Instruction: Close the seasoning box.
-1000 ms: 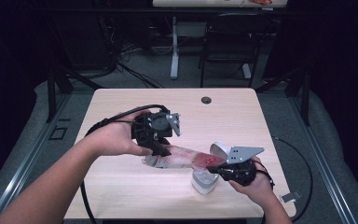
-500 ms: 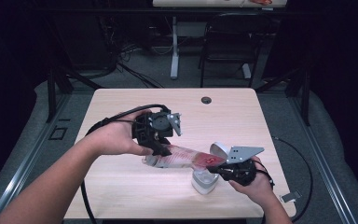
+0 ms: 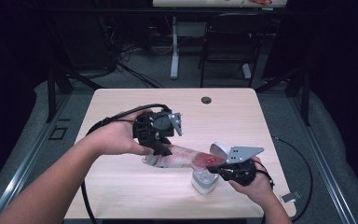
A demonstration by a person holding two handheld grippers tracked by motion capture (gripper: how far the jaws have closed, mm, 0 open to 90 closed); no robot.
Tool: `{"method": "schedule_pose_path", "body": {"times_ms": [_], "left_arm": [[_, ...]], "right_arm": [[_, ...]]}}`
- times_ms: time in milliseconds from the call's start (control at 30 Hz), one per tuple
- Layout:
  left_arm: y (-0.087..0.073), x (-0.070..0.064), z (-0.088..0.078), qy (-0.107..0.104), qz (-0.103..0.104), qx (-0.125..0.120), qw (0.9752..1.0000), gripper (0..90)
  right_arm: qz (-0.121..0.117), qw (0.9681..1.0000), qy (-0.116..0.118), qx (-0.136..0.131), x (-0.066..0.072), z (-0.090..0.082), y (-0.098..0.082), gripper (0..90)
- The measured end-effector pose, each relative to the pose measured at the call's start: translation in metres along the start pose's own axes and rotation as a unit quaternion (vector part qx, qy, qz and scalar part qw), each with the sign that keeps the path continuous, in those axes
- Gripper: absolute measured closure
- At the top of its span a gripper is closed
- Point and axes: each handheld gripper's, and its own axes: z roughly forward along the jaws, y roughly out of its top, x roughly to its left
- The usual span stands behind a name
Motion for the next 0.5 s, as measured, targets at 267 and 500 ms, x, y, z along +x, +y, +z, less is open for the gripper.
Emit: {"method": "schedule_pose_path", "body": {"times_ms": [267,500], "left_arm": [[0.0025,-0.0001,-0.0005,0.000,0.002,0.000,1.0000,73.5],[0.0053,-0.0009,-0.0016,0.001,0.006,0.000,1.0000,73.5]], "right_arm": [[0.000,1.0000,0.001,0.003,-0.0002,-0.0005,-0.0005,89.4],[0.000,1.0000,-0.002,0.001,-0.0006,-0.0017,-0.0009,89.3]]}}
